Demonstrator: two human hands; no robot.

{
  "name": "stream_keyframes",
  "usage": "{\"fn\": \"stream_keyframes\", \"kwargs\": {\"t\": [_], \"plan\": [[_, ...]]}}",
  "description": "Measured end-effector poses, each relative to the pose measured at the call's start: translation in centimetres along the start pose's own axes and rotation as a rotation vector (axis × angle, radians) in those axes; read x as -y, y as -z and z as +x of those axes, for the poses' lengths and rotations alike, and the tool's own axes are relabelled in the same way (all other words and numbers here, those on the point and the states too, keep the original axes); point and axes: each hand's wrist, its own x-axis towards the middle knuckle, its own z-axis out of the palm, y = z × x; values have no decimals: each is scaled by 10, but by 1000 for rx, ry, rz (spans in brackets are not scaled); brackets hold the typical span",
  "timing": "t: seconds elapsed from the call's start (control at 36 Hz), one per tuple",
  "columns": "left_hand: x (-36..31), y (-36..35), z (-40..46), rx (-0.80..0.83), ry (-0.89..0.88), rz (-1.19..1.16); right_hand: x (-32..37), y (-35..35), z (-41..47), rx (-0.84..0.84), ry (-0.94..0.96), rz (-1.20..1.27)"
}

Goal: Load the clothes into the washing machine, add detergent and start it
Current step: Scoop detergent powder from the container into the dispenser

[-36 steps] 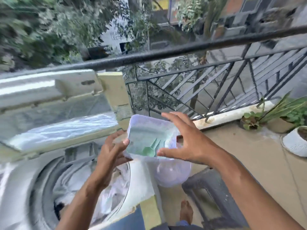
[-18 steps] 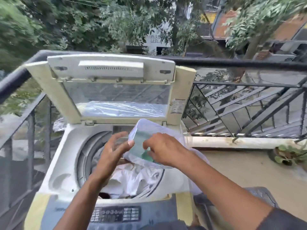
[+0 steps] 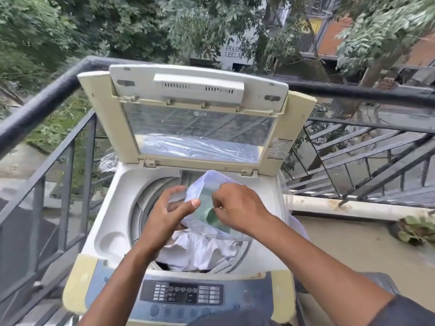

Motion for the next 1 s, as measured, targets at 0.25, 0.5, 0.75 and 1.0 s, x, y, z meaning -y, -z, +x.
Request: {"fn": "stream_keyframes", "kwargs": {"t": [0.25,0.5,0.75,1.0], "plan": [[2,16,7,-29,-22,102,11,2,-3,-46,-268,205],[11,22,9,-28,-26,142,15,-8,-7,-46,-265,189],[11,26,9,-15,-18,122,26,-17,-9,-4,-216,321],[14,39,13,-16,3,92,23,-29,-4,90,-235,360]]}}
